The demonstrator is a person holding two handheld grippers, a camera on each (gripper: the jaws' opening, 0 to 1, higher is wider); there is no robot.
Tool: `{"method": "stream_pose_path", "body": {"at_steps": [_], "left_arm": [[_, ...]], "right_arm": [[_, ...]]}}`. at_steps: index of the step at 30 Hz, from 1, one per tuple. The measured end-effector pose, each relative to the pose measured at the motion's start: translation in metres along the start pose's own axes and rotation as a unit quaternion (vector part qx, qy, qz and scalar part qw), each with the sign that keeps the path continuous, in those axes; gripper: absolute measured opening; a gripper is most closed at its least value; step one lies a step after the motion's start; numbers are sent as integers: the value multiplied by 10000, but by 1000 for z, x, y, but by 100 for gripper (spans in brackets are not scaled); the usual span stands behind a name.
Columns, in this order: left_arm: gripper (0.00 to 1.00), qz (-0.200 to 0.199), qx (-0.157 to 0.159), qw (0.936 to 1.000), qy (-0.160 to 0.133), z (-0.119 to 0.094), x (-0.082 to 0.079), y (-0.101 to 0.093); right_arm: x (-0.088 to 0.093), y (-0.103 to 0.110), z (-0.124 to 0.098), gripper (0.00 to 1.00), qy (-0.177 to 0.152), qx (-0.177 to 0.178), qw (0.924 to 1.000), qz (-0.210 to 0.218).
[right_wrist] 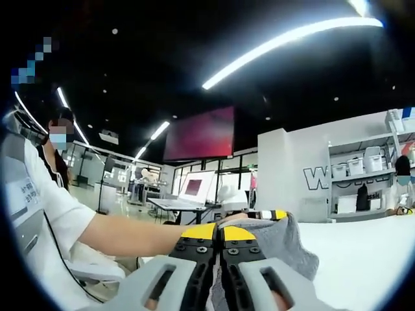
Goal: Open the folded towel by lifting each exposed corner and separating the folded layers until the towel lies flat within the target outline without major curled edges
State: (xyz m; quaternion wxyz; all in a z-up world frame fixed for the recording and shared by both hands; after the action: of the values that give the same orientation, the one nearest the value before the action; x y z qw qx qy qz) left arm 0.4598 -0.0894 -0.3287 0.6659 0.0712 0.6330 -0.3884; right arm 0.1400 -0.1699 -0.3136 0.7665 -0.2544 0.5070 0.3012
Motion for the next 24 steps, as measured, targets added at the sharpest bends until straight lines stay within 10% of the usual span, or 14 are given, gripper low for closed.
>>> {"method": "stream_pose_path", "body": {"at_steps": [24], "left_arm": [[1, -33, 165, 9998, -45, 18, 2, -29]], "right_arm": [[-23, -22, -18, 0, -161, 258, 9994, -165]]}}
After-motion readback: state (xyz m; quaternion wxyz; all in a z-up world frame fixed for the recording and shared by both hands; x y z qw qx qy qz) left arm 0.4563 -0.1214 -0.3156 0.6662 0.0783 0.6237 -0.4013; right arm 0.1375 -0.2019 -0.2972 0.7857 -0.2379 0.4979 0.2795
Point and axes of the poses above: the point that each gripper's makers call its tool centre point, and the gripper's own axes: z roughly forward along the fingers, y roughly to its left, x roughly out of its underside, the point moved 3 cm from there along -z, roughly backward along the fingers, and after that the axes turned 6 degrees about -y, right-handed, at the moved point
